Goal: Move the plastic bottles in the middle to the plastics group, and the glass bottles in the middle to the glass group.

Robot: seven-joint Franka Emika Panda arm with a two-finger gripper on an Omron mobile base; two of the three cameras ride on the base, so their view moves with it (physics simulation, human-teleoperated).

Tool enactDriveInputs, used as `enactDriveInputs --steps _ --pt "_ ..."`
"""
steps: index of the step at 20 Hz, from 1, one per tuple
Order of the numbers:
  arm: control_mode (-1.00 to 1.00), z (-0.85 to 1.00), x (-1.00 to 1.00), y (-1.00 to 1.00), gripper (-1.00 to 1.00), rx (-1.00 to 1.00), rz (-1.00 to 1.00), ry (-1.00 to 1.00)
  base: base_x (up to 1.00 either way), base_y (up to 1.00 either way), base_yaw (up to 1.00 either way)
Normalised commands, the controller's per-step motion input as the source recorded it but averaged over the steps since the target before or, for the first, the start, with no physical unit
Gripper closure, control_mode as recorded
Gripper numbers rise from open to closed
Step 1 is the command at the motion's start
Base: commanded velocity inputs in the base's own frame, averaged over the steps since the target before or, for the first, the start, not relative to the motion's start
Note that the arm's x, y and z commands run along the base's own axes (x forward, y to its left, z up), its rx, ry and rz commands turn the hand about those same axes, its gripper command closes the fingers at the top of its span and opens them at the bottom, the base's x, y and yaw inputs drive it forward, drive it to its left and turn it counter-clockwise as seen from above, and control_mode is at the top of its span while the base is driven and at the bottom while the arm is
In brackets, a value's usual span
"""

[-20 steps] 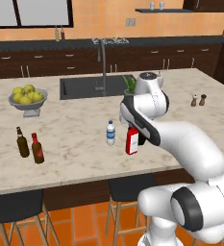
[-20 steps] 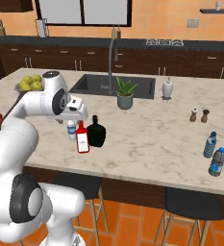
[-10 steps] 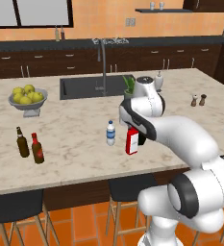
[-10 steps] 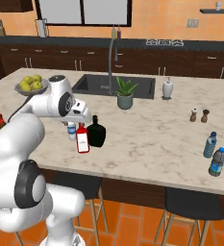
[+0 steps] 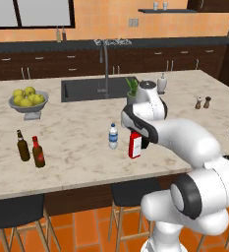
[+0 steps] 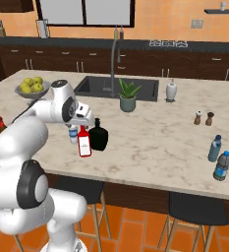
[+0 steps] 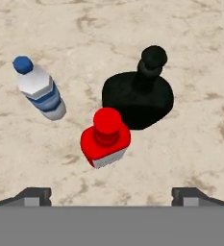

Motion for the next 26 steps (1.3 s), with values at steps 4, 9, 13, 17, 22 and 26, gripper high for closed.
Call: enactDriveInputs --steps 4,9,13,17,22,26 --pt "-1.00 -0.07 0.23 0.00 -1.00 0.00 0.00 -0.02 0.00 0.00 0.00" --pt "-1.00 -0.10 0.19 0.00 -1.00 0.00 0.00 0.00 0.00 0.00 0.00" --pt "-1.00 -0.11 0.19 0.00 -1.00 0.00 0.00 0.00 0.00 0.00 0.00" --pt "-1.00 -0.14 0.18 -0.02 -1.00 0.00 0.00 0.00 0.00 0.00 0.00" --pt "-1.00 -0.17 0.16 -0.04 -1.00 0.00 0.00 0.00 0.00 0.00 0.00" --pt "-1.00 -0.10 0.14 -0.05 -1.00 0.00 0.00 0.00 0.00 0.00 0.00"
